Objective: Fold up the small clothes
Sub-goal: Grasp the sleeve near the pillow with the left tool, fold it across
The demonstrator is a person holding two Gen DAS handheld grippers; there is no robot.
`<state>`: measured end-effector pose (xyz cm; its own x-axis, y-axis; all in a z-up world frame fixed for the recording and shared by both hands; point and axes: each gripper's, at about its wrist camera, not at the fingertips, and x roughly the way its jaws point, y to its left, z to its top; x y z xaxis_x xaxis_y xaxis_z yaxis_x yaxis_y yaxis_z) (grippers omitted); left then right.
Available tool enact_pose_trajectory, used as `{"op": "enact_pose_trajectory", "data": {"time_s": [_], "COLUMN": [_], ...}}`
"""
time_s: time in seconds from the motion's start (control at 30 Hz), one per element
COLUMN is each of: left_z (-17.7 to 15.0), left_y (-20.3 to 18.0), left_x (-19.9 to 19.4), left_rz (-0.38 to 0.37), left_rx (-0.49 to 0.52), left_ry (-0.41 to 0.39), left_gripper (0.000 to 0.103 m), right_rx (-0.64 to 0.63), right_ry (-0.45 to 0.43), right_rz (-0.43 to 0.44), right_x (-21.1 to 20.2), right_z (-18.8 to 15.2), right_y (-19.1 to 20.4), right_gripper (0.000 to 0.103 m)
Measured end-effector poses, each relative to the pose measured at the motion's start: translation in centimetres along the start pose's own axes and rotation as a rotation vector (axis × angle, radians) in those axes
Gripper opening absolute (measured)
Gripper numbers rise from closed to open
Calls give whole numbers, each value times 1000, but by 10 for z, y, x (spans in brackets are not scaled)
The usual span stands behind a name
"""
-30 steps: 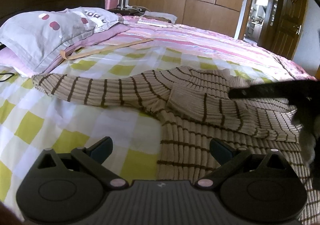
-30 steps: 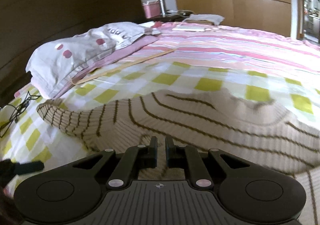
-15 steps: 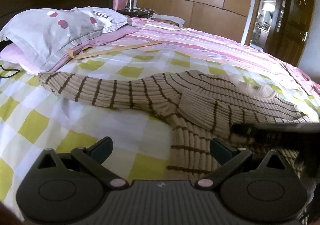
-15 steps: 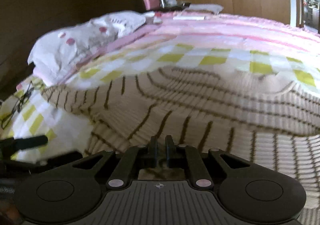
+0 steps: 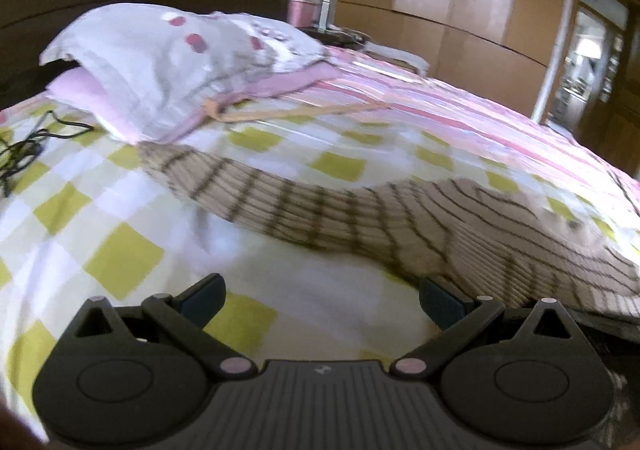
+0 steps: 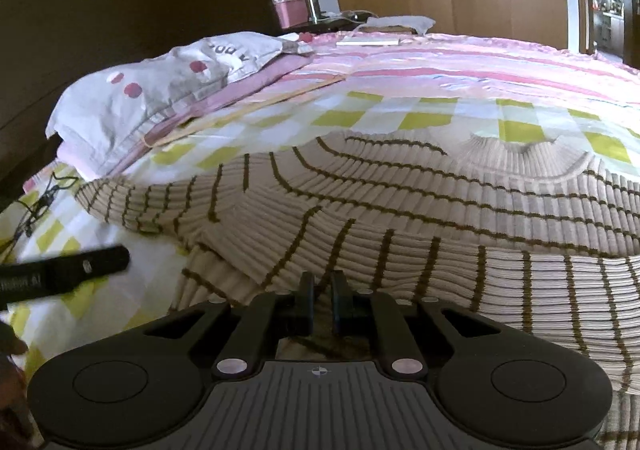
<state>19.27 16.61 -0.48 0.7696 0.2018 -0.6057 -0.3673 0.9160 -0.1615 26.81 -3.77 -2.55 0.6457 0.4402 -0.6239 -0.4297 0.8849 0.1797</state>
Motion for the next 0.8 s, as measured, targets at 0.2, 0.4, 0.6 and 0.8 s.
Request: {"op": "enact_pose_trajectory", "data": {"time_s": [0.2,0.4,0.6,0.8], "left_z": [18,34,50,55], "left_y": [46,93,119,118], "left_x": [16,31,49,70], "left_rz": [55,102,124,120], "left_rx": [-168,-343,-449,-446], "left_ry": [0,-17,-35,1], "left_gripper": [103,103,94,47], "right_rx": [27,24,20,31], "right_ry": [-14,-17,-8,-2], "right_rz": [20,36,49,54], "right_x": [-10,-15,-12,-10], "right_z": [-9,-12,-13,-13], "right_y": [2,8,15,16], "right_gripper": [12,13,13,13]}}
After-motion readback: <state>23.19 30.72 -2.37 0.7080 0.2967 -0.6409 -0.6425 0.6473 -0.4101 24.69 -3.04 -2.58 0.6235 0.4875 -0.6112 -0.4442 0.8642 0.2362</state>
